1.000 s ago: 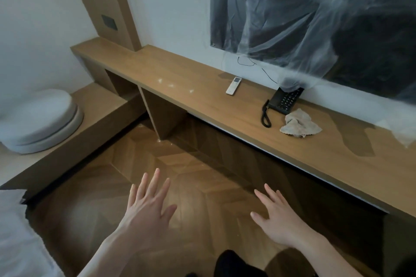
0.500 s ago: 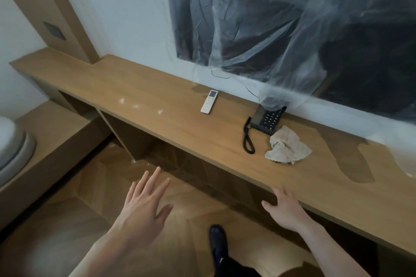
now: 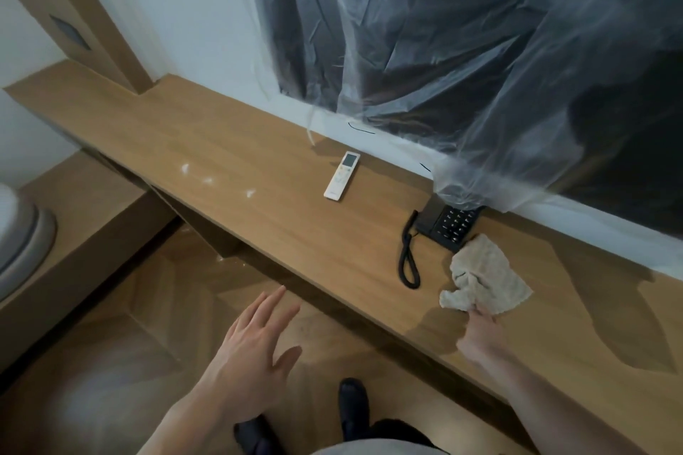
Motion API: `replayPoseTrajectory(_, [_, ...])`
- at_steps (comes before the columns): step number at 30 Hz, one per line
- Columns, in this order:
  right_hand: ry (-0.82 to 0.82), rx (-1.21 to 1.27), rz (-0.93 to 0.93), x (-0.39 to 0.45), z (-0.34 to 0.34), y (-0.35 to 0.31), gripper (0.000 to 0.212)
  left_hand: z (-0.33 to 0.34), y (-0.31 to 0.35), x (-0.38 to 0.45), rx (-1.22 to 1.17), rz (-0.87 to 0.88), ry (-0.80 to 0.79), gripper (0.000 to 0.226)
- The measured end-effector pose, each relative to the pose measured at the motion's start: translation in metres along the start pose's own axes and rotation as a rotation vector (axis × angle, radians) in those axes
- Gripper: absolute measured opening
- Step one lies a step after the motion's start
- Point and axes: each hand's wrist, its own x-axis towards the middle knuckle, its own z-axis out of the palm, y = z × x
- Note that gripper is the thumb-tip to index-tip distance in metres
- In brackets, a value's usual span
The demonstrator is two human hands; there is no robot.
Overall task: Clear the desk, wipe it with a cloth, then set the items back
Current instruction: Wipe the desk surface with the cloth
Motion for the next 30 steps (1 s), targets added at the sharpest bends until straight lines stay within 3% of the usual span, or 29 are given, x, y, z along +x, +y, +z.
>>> replayPoseTrajectory(3, [0.232,0.151,-0.183,-0.024,-0.011,-0.008,0.027,0.003,-0.012,0.004,-0.025,0.005,-0.011,0.065])
replayPoseTrajectory(4, [0.28,0.196,-0.239,-0.035,-0.017,-0.015,0.023,0.002,-0.013,0.006,-0.044,0.004,0.004,0.064])
replayPoseTrajectory(6, [0.264,0.331,-0.286,-0.058,-0.031,-0.034,0.026,0.001,-0.011,0.012,-0.102,0.002,0.023,0.061])
replayPoseTrajectory(8, [0.149,0.485,-0.332,-0.086,-0.045,-0.06,0.019,0.0,-0.006,0.02,-0.168,0.022,0.021,0.06])
replayPoseTrajectory(13, [0.04,0.711,-0.557,-0.138,-0.072,-0.14,0.015,-0.012,0.026,0.04,-0.251,0.086,-0.021,0.079])
replayPoseTrajectory(16, [-0.062,0.836,-0.603,-0.149,-0.074,-0.173,0.02,-0.022,0.035,0.045,-0.271,0.109,0.046,0.057])
replayPoseTrajectory(18, [-0.103,0.834,-0.626,-0.152,-0.075,-0.19,0.019,-0.027,0.026,0.046,-0.269,0.087,0.165,0.032])
replayPoseTrajectory(21, [-0.093,0.734,-0.655,-0.15,-0.069,-0.206,0.019,-0.031,-0.004,0.045,-0.229,0.035,0.287,0.025])
replayPoseTrajectory(25, [-0.05,0.629,-0.721,-0.148,-0.055,-0.229,0.025,-0.041,-0.043,0.044,-0.106,0.055,0.236,0.032])
replayPoseTrajectory(30, [-0.052,0.718,-0.653,-0.151,-0.039,-0.264,0.02,-0.064,-0.079,0.041,-0.121,0.074,0.131,0.034])
